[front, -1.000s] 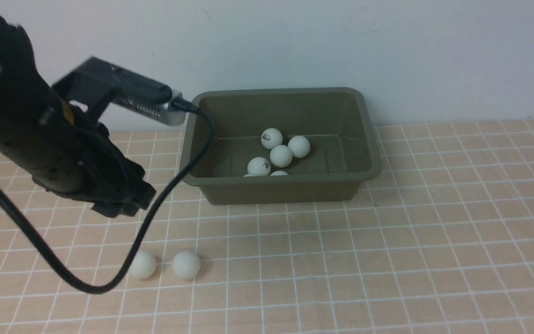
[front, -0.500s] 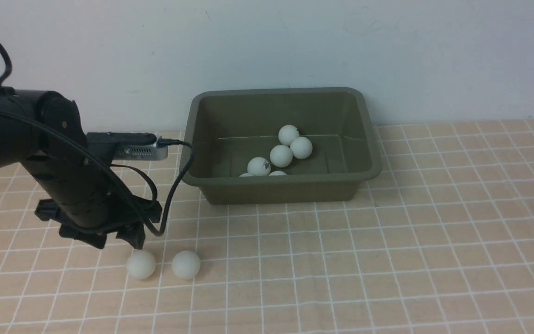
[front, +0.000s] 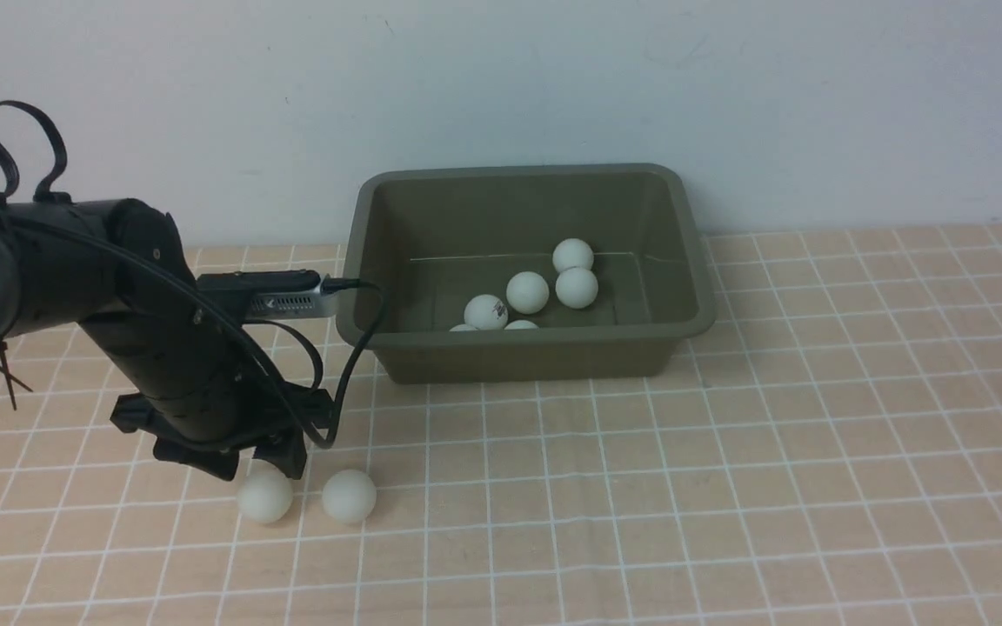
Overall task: Put the table tennis balls into the box on the light coffee tablecloth.
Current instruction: 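Reach for and grasp a ping pong ball on the table beside the basket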
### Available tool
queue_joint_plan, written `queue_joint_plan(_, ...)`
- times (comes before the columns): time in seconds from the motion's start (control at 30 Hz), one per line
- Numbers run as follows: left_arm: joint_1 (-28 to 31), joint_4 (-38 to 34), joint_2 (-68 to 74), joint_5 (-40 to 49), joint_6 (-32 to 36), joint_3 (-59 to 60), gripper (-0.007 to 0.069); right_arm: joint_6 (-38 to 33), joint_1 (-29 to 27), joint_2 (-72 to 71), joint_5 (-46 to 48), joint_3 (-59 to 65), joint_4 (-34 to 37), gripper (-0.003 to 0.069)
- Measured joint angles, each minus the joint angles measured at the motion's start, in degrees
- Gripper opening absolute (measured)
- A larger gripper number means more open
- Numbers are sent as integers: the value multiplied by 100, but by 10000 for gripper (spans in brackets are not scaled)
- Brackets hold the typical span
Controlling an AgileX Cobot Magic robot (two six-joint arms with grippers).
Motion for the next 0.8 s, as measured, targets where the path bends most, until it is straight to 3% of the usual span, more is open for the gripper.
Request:
queue_joint_plan(0.4, 0, 0, 371, -2, 5, 0, 381, -19, 0, 0, 0, 0, 0, -18)
queue_joint_plan(0.6, 0, 47, 441, 55, 5, -63, 322, -19, 0, 0, 0, 0, 0, -18)
queue_joint_plan(0.8, 0, 449, 469, 1111, 5, -806, 322, -19, 0, 0, 0, 0, 0, -18)
